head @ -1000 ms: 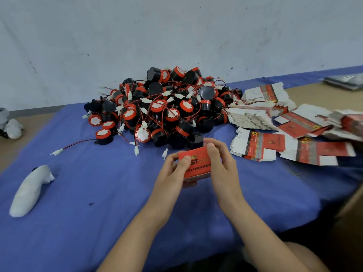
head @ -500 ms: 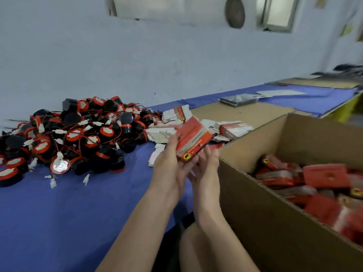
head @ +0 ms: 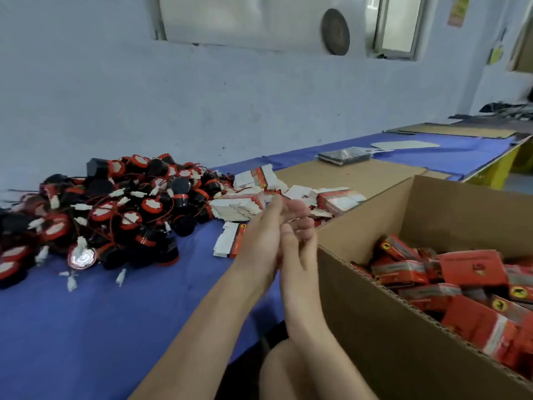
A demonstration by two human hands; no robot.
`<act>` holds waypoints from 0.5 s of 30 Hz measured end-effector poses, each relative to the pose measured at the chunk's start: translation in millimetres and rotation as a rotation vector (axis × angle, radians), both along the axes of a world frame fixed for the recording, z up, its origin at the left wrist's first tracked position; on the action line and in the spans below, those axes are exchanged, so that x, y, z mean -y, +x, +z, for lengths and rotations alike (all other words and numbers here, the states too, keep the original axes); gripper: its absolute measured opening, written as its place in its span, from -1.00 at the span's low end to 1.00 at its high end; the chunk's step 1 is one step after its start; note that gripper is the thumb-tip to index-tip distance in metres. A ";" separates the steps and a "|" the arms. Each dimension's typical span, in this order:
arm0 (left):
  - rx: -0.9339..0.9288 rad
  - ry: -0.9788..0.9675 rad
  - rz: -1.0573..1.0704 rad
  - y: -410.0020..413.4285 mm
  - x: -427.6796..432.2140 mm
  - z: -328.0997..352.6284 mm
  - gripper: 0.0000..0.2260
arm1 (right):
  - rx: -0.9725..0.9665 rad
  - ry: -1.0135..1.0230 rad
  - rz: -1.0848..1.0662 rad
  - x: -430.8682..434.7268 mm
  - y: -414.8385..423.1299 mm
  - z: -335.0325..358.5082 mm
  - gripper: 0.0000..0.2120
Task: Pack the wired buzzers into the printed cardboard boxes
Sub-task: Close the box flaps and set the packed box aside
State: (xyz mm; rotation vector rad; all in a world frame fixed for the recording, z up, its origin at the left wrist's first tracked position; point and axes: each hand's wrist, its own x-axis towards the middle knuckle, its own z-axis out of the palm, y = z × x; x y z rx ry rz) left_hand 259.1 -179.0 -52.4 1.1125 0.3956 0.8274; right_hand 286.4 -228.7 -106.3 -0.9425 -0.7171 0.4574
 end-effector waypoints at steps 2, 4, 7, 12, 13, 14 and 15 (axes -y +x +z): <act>-0.095 0.012 0.123 -36.0 -28.8 -21.4 -0.64 | 0.032 -0.078 0.137 -26.7 -22.4 -18.9 -0.72; -0.210 0.026 0.228 -77.7 -58.2 -41.1 -0.63 | 0.085 -0.164 0.245 -52.6 -43.9 -34.7 -0.68; -0.350 0.088 0.343 -141.2 -96.7 -65.4 -0.63 | 0.184 -0.282 0.394 -90.2 -69.6 -50.9 -0.54; -0.545 0.082 0.608 -220.6 -154.6 -94.4 -0.69 | 0.450 -0.444 0.468 -151.3 -90.4 -64.8 -0.61; -0.541 0.068 0.667 -230.6 -164.3 -99.2 -0.69 | 0.490 -0.454 0.459 -161.9 -91.1 -67.2 -0.63; -0.535 0.063 0.721 -237.5 -172.2 -104.8 -0.70 | 0.536 -0.458 0.451 -171.0 -91.0 -69.3 -0.64; -0.537 0.067 0.771 -242.1 -178.4 -111.9 -0.70 | 0.587 -0.460 0.441 -178.0 -90.4 -71.2 -0.66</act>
